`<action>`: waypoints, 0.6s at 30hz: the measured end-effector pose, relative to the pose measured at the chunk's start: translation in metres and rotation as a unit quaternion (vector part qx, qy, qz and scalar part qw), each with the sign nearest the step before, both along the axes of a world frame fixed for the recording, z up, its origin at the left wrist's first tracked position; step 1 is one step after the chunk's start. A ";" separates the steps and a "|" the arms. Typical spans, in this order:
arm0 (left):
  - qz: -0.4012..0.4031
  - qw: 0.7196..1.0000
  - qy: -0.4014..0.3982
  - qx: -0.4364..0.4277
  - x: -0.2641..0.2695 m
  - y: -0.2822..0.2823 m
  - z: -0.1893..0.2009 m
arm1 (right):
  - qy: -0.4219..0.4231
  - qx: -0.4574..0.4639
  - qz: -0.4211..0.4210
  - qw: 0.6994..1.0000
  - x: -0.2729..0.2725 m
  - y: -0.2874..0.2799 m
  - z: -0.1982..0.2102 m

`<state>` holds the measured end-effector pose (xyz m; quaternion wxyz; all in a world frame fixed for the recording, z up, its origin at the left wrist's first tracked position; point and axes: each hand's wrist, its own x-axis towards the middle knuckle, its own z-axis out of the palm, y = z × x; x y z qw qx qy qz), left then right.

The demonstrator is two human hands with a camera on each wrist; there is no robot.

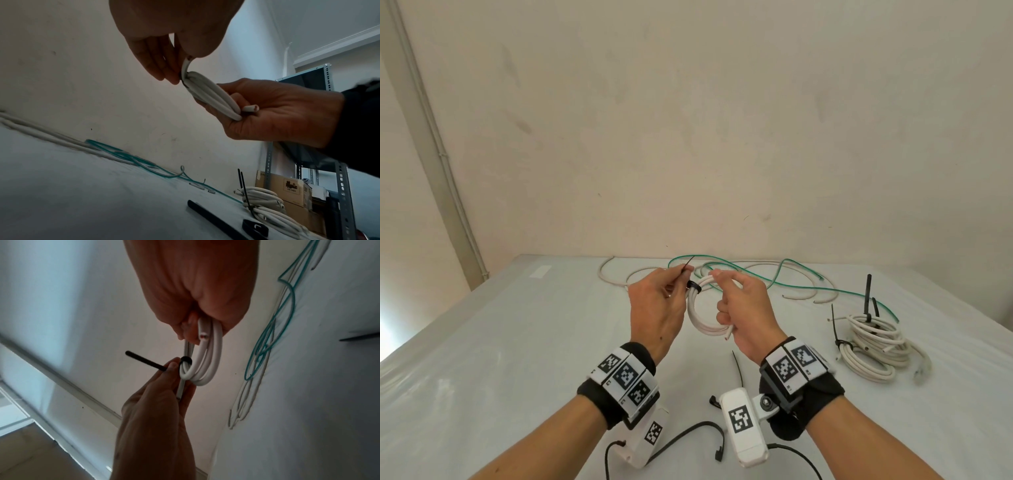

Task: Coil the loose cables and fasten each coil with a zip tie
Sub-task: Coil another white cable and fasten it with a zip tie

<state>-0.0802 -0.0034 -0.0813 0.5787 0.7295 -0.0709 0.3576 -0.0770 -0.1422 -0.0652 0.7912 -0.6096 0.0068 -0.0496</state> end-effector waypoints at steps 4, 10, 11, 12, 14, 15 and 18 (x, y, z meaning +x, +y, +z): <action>0.008 1.000 -0.027 -0.013 -0.001 -0.002 0.001 | 0.001 0.039 0.029 0.999 -0.003 -0.001 0.009; -0.008 0.999 0.020 -0.028 -0.003 -0.001 0.008 | 0.015 0.029 0.042 0.999 -0.003 -0.008 0.011; -0.019 0.999 0.031 -0.023 -0.002 0.000 0.011 | 0.019 0.026 0.040 0.999 -0.002 -0.010 0.011; -0.030 0.999 0.042 -0.013 -0.002 0.001 0.015 | 0.024 0.024 0.040 0.999 -0.001 -0.012 0.010; -0.054 0.996 0.068 0.023 -0.001 0.006 0.022 | 0.035 0.017 0.039 0.998 0.000 -0.015 0.010; -0.066 0.993 0.083 0.044 0.001 0.008 0.024 | 0.040 0.015 0.039 0.998 0.001 -0.016 0.010; -0.075 0.986 0.078 0.123 0.003 0.010 0.029 | 0.054 0.011 0.038 0.998 0.001 -0.018 0.010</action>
